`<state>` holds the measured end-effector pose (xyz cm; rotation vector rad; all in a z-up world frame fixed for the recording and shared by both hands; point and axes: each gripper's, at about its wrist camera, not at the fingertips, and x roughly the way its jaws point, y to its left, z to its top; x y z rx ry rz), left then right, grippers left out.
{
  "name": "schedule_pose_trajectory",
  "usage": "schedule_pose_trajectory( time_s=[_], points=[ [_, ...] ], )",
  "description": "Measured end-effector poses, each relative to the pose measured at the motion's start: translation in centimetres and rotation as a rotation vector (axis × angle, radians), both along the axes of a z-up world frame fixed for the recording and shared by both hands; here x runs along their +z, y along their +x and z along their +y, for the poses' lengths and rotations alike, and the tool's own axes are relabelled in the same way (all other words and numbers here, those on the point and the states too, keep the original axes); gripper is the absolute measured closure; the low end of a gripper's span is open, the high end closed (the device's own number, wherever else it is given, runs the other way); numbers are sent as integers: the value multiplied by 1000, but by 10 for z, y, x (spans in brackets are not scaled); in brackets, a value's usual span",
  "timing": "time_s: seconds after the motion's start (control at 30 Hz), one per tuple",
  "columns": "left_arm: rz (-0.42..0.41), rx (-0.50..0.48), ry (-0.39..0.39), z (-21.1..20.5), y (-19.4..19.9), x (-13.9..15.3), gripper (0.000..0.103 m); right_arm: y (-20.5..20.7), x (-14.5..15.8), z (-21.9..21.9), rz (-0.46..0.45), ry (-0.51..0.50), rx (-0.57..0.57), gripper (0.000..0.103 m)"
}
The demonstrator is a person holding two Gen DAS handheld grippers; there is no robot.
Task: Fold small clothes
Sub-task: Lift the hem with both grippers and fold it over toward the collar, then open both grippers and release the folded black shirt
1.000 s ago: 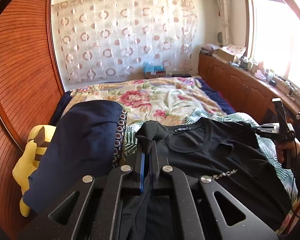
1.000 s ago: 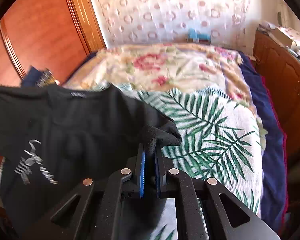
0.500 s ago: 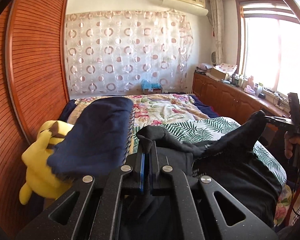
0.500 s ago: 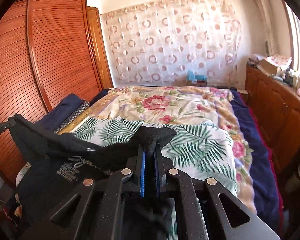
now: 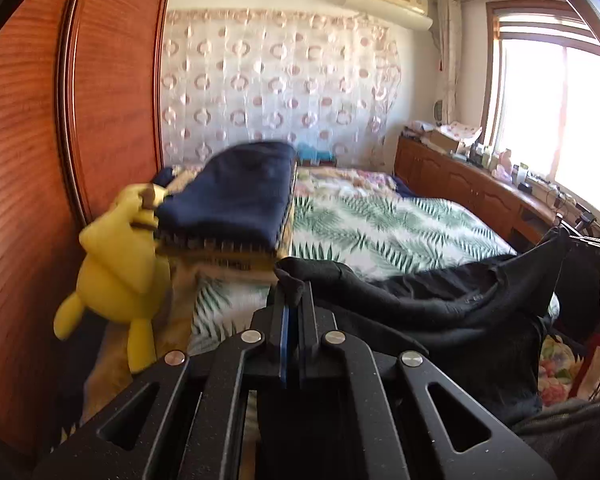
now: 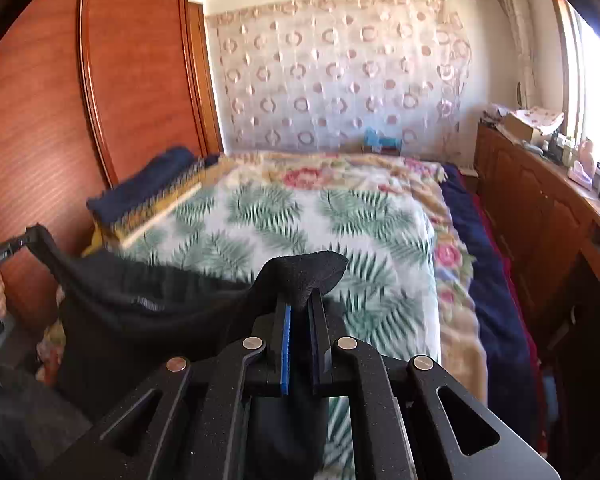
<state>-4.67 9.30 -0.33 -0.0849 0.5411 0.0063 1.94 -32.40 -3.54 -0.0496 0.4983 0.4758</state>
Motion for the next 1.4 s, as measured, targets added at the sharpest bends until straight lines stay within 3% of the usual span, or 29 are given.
schedule_pose_trajectory(
  time_s=[0.17, 0.3, 0.33, 0.4, 0.43, 0.5, 0.57, 0.63, 0.77, 0.93, 1.1, 1.3, 1.4],
  points=[
    [8, -23, 10, -4, -8, -14, 99, -18, -18, -4, 59, -34, -7, 96],
    [4, -42, 30, -10, -6, -5, 94, -3, -27, 6, 115, -102, 12, 96],
    [-6, -50, 31, -10, -7, -3, 88, 0, -24, 6, 124, -107, 14, 96],
    [-31, -64, 19, -12, -8, 4, 60, 5, -15, 7, 116, -107, 20, 92],
    [-34, -72, 11, -12, -6, 6, 57, 8, -8, 11, 103, -109, 25, 91],
    [-31, -84, -2, -12, -1, 10, 33, 3, 1, 11, 90, -112, 46, 88],
    [-38, -92, 2, -14, 3, 11, 22, 0, 7, 13, 67, -125, 51, 79],
    [-20, -101, 18, -18, 13, 10, 22, -12, 15, 12, 46, -138, 55, 62],
    [15, -82, 40, -21, 34, 3, 22, -26, 26, 6, 11, -127, 54, 53],
    [41, -68, 57, -25, 61, -7, 22, -16, 28, 11, -29, -137, 21, 52],
    [77, -37, 65, -25, 80, -15, 22, 17, 15, 21, -2, -120, 0, 52],
    [112, -25, 36, -23, 87, -33, 22, 75, -19, 34, 134, -132, -30, 52],
    [136, -19, 26, -21, 90, -43, 22, 98, -35, 35, 213, -128, -46, 64]
  ],
)
